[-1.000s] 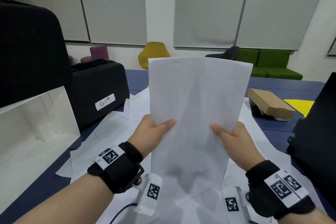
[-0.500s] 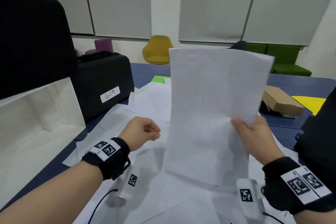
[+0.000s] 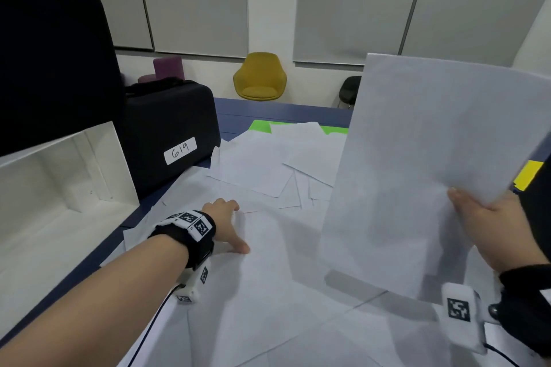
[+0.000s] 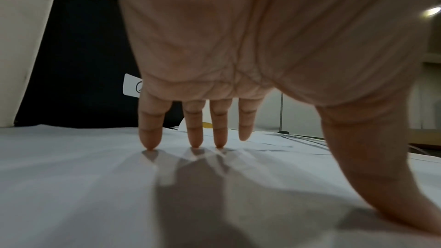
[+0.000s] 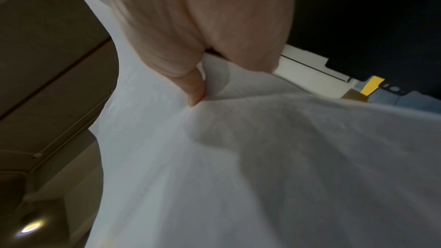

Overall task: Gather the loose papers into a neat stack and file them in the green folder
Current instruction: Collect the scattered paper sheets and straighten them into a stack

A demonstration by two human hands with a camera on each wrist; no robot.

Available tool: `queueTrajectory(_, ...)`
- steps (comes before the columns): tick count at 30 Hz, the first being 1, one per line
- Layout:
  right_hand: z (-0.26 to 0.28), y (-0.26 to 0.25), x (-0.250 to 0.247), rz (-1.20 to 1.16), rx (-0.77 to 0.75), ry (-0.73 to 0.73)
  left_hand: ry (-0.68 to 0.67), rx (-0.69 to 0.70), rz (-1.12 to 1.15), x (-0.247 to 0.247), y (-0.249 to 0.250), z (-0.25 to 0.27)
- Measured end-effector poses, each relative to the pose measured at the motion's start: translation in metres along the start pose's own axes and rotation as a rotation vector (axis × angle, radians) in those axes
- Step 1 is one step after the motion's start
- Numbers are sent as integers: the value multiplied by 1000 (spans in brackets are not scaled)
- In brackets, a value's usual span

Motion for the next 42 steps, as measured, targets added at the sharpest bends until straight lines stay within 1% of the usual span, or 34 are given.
queueTrajectory(5, 1, 22, -16, 16, 81, 15, -31, -28, -61, 0, -9, -4)
queueTrajectory(8, 6, 28, -15, -9, 98, -4, -2, -58, -38, -4, -19, -1)
queueTrajectory(10, 7, 31, -14, -17, 97, -18, 55, -141, -4, -13, -41, 3)
queueTrajectory(12, 8, 34, -11, -25, 106, -27, 70, -240, 20, -18, -74, 10)
queueTrajectory(14, 7, 38, -6, -21, 120, -45, 41, -343, 45, -16, -107, 18)
queueTrajectory(16, 7, 38, 2, -13, 128, -65, -5, -411, 68, -9, -131, 27)
queueTrajectory(19, 7, 36, 16, -45, 124, -86, -30, -493, 89, -3, -152, 37)
queueTrajectory(23, 8, 41, 26, -67, 133, -104, -22, -544, 82, 0, -159, 41)
queueTrajectory(30, 11, 42, 38, -33, 141, -159, -20, -507, 166, 0, -163, 37)
queueTrajectory(35, 12, 45, 38, -50, 149, -169, 49, -528, 153, -6, -151, 43)
queueTrajectory(39, 14, 45, 31, -56, 147, -149, 163, -396, 136, -20, -137, 40)
queueTrajectory(42, 14, 49, 24, -57, 138, -125, 242, -318, 238, -25, -142, 43)
Point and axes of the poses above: each hand's wrist, its own z-axis away from the middle knuckle, its own x-axis out of the palm, y = z × x, the point moved 10 cm from there along -z, towards the middle knuckle, and after that the axes turned 10 degrees about -z, right-handed, at the moved point
